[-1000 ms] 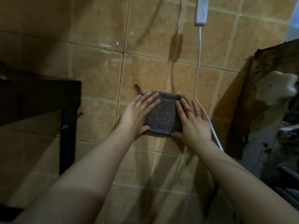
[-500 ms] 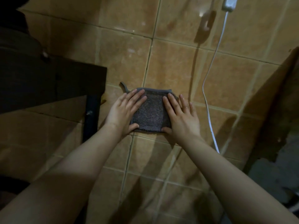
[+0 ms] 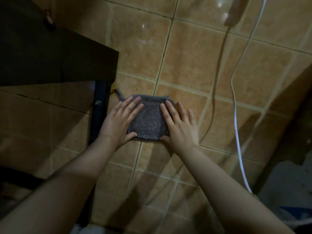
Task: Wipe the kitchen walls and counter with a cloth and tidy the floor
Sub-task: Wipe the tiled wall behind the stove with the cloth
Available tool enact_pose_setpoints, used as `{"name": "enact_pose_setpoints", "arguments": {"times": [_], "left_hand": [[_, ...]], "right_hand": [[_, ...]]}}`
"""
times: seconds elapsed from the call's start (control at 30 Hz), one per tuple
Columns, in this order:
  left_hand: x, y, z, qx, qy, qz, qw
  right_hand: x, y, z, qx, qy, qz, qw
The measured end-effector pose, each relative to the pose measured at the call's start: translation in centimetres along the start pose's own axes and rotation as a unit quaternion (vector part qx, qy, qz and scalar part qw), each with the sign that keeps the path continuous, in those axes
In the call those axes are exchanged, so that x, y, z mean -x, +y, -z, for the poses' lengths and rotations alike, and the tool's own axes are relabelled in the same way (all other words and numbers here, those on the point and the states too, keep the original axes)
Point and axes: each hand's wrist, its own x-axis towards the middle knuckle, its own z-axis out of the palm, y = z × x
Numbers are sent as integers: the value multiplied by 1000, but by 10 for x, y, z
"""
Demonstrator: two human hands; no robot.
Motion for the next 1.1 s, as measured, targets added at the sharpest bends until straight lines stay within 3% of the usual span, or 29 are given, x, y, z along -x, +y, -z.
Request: {"name": "enact_pose_setpoints", "arguments": {"times": [0.7,0.97,1.1], "left_hand": [[-16,13,26,-51,-31,-27,998],[-31,34,44,-27,16,-71,997],[-37,56,54,5,44,-91,995]], "right_hand": [[4,23,6,35,-9,-3,999],[22,55,-10,87,72,-65,991],[34,81,-9,94,71,-64,991]]}}
